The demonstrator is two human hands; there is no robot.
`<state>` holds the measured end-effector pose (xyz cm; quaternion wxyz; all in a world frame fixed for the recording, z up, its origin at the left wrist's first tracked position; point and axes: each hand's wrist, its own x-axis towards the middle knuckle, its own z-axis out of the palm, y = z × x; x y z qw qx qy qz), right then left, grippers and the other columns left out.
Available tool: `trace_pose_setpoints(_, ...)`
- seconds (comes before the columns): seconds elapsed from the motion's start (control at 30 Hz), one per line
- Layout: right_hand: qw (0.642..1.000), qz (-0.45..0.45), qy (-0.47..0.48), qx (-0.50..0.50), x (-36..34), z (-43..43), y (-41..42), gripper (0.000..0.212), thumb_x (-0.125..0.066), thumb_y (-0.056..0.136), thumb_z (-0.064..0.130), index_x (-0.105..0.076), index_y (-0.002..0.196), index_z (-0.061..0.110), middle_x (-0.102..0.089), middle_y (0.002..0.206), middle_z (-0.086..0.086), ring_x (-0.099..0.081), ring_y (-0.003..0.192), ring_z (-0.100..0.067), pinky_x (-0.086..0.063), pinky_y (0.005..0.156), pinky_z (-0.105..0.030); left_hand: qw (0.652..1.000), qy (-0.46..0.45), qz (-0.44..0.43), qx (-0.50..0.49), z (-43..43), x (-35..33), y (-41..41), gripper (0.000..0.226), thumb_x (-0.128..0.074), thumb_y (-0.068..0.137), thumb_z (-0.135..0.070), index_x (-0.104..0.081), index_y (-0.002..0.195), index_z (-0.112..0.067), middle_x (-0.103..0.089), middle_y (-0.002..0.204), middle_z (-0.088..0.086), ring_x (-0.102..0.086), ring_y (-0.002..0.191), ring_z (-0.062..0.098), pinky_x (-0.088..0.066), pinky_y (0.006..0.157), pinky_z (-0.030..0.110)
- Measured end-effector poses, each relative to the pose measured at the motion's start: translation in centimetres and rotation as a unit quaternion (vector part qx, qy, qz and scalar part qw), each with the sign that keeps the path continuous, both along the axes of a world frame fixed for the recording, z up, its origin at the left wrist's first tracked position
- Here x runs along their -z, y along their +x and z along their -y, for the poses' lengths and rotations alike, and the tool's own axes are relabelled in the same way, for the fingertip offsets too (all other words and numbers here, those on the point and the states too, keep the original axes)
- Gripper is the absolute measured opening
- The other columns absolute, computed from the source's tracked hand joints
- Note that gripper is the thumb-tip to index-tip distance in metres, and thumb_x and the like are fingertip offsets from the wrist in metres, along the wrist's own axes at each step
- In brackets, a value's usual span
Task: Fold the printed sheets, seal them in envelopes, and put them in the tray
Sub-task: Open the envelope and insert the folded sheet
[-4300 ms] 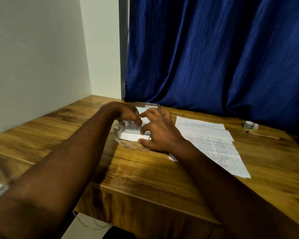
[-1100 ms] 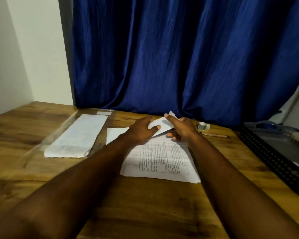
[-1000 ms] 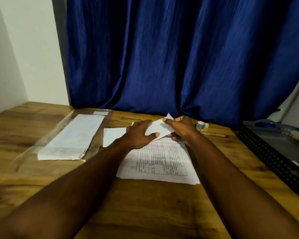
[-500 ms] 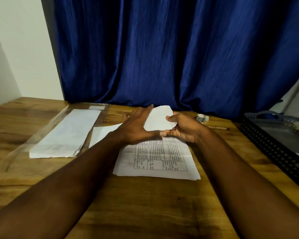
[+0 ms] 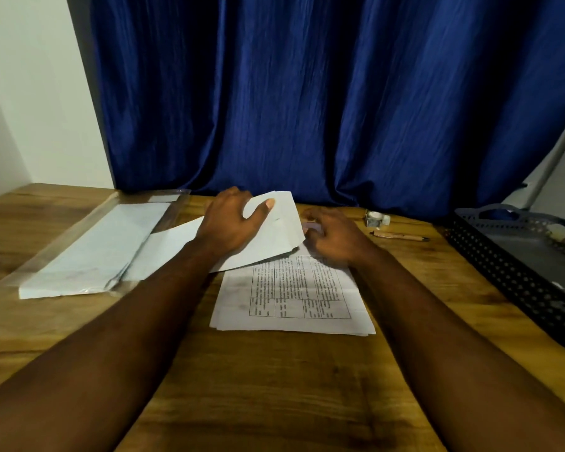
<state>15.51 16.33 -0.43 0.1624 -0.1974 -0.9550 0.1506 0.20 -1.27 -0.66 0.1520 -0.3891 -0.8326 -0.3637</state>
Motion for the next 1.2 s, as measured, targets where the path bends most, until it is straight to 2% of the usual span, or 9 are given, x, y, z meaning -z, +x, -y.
trace_pose_setpoints(0.1, 0.991, 0.134, 0.016, -0.016, 0.7, 0.0, -0.1, 0.077, -0.045, 0.102, 0.071, -0.028, 0.167, 0.035, -0.024, 0.176, 0.006, -0.018, 0.162, -0.022, -0.011, 0.128, -0.059, 1.000, -0.005, 0.010, -0.005, 0.4, 0.4, -0.2, 0.065, -0.045, 0.102, -0.067, -0.069, 0.129, -0.012, -0.066, 0.129, 0.006, -0.059, 0.121, 0.026, -0.045, 0.104, 0.041)
trace_pose_setpoints(0.27, 0.989, 0.136, 0.043, -0.042, 0.4, -1.2, -0.4, 0.090, -0.060, 0.089, 0.079, -0.035, 0.163, 0.036, -0.034, 0.169, 0.007, -0.026, 0.156, -0.022, -0.018, 0.126, -0.056, 0.997, -0.062, 0.044, -0.017, 0.1, 1.2, 0.0, 0.077, -0.043, 0.097, -0.077, -0.063, 0.141, -0.017, -0.058, 0.148, 0.004, -0.052, 0.136, 0.025, -0.044, 0.114, 0.047)
trace_pose_setpoints(0.43, 0.989, 0.136, 0.014, -0.048, 0.2, -1.7, -0.9, 0.088, -0.065, 0.084, 0.080, -0.042, 0.156, 0.035, -0.041, 0.164, 0.004, -0.035, 0.150, -0.024, -0.029, 0.123, -0.056, 0.996, -0.065, 0.052, -0.023, -0.1, 1.3, -0.4, 0.081, -0.044, 0.093, -0.081, -0.063, 0.142, -0.019, -0.057, 0.151, 0.003, -0.050, 0.138, 0.025, -0.043, 0.116, 0.048)
trace_pose_setpoints(0.57, 0.996, 0.051, -0.041, -0.057, 0.2, -1.4, -0.4, 0.069, -0.081, 0.079, 0.068, -0.056, 0.132, 0.032, -0.063, 0.128, 0.009, -0.060, 0.115, -0.014, -0.049, 0.091, -0.036, 0.997, -0.061, 0.047, -0.026, -0.1, 1.4, -0.6, 0.083, -0.042, 0.092, -0.084, -0.064, 0.139, -0.020, -0.059, 0.147, 0.003, -0.053, 0.135, 0.025, -0.045, 0.113, 0.049)
trace_pose_setpoints(0.67, 0.997, 0.004, -0.049, -0.059, 0.0, -1.3, 0.1, 0.049, -0.086, 0.082, 0.053, -0.058, 0.114, 0.030, -0.060, 0.101, 0.019, -0.058, 0.091, 0.000, -0.046, 0.070, -0.023, 0.995, -0.068, 0.065, -0.017, -0.1, 1.5, -0.5, 0.084, -0.042, 0.092, -0.084, -0.062, 0.142, -0.020, -0.055, 0.152, 0.002, -0.049, 0.139, 0.024, -0.043, 0.115, 0.048)
trace_pose_setpoints(0.9, 0.973, -0.135, -0.186, -0.039, -0.1, -4.1, 0.1, 0.019, -0.083, 0.092, 0.029, -0.068, 0.103, 0.024, -0.077, 0.104, 0.005, -0.074, 0.099, -0.018, -0.060, 0.096, -0.047, 0.996, -0.065, 0.051, -0.021, -0.1, 1.1, 0.4, 0.063, -0.047, 0.103, -0.063, -0.063, 0.142, -0.016, -0.051, 0.156, 0.004, -0.044, 0.143, 0.025, -0.034, 0.118, 0.044)
trace_pose_setpoints(1.03, 0.939, -0.239, -0.248, -0.005, -1.6, -4.5, 0.7, 0.024, -0.083, 0.093, 0.023, -0.071, 0.113, 0.018, -0.079, 0.105, 0.002, -0.073, 0.090, -0.014, -0.055, 0.078, -0.030, 0.996, -0.073, 0.045, -0.006, -0.2, 1.5, 0.1, 0.060, -0.050, 0.102, -0.062, -0.064, 0.140, -0.018, -0.056, 0.151, 0.002, -0.048, 0.139, 0.024, -0.037, 0.119, 0.047)
trace_pose_setpoints(1.13, 0.918, -0.246, -0.312, 0.000, -2.6, -4.9, 1.4, 0.025, -0.082, 0.093, 0.030, -0.076, 0.115, 0.021, -0.082, 0.105, 0.001, -0.078, 0.096, -0.023, -0.060, 0.084, -0.038, 0.996, -0.073, 0.056, -0.002, -0.3, 2.0, -0.5, 0.060, -0.053, 0.098, -0.066, -0.068, 0.134, -0.020, -0.062, 0.141, 0.000, -0.054, 0.132, 0.025, -0.039, 0.116, 0.053)
trace_pose_setpoints(1.2, 0.914, -0.191, -0.358, -0.027, -3.1, -5.1, 1.9, 0.021, -0.080, 0.094, 0.024, -0.078, 0.115, 0.018, -0.083, 0.106, -0.005, -0.078, 0.098, -0.027, -0.060, 0.087, -0.041, 0.996, -0.064, 0.060, 0.003, -0.4, 2.2, -0.7, 0.057, -0.055, 0.096, -0.066, -0.070, 0.127, -0.020, -0.066, 0.133, -0.002, -0.057, 0.126, 0.025, -0.041, 0.112, 0.055)
